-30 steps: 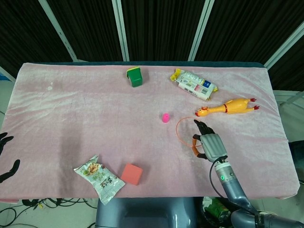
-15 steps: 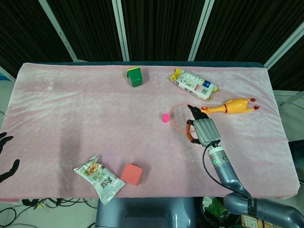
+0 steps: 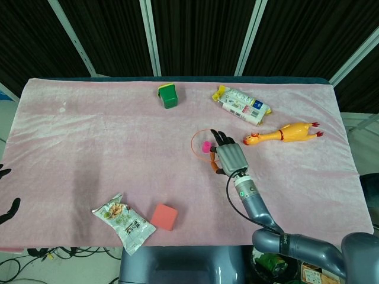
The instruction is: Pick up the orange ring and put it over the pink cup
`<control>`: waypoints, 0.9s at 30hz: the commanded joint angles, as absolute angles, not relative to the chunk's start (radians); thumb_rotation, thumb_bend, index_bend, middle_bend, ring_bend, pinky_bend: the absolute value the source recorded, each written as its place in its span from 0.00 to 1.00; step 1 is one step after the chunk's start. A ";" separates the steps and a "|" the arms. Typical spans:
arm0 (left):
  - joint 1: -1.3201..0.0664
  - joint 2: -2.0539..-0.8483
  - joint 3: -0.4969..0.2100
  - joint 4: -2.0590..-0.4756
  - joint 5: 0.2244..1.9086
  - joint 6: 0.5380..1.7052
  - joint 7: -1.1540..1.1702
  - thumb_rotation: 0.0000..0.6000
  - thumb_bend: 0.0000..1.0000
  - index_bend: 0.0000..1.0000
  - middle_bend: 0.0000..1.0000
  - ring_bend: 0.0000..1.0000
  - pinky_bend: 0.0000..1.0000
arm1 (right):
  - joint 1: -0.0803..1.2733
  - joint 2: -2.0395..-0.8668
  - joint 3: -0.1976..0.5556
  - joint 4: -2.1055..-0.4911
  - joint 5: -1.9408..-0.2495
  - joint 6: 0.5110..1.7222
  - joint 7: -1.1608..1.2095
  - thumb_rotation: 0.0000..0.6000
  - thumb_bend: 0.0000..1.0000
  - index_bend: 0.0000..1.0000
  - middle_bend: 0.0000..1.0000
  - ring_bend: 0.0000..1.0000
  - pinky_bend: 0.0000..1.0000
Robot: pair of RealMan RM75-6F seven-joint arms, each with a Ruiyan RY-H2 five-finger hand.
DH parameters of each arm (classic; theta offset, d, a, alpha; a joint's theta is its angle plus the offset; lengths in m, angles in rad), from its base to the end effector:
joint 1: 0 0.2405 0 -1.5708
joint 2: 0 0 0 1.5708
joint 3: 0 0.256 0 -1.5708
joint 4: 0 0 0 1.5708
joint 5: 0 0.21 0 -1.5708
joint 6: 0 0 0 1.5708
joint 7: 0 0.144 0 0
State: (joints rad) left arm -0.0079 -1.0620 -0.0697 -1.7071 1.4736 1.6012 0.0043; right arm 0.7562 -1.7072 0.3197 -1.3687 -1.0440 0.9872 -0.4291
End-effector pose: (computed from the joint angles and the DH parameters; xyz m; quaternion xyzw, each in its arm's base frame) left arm -0.3051 0.1596 0.1879 -0.5392 -0.3837 -0.4111 0.6269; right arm -0.1206 -0.3665 -0.0331 0.6945 -0.3939 0.4055 0.4451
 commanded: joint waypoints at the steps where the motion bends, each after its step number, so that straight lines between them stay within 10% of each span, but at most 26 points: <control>1: -0.008 -1.061 -0.070 -1.707 1.473 1.601 0.001 1.00 0.33 0.20 0.12 0.00 0.00 | 0.773 -1.732 0.316 -1.350 -1.040 0.982 -0.437 1.00 0.36 0.70 0.00 0.00 0.18; 9: -0.004 -1.055 -0.074 -1.714 1.461 1.600 -0.010 1.00 0.33 0.21 0.11 0.00 0.00 | 0.791 -1.749 0.298 -1.320 -0.973 0.944 -0.499 1.00 0.27 0.32 0.00 0.00 0.18; 27: 0.003 -1.050 -0.074 -1.723 1.461 1.606 -0.004 1.00 0.33 0.21 0.11 0.00 0.00 | 0.712 -1.562 0.260 -1.611 -0.974 1.058 -0.545 1.00 0.27 0.31 0.00 0.00 0.18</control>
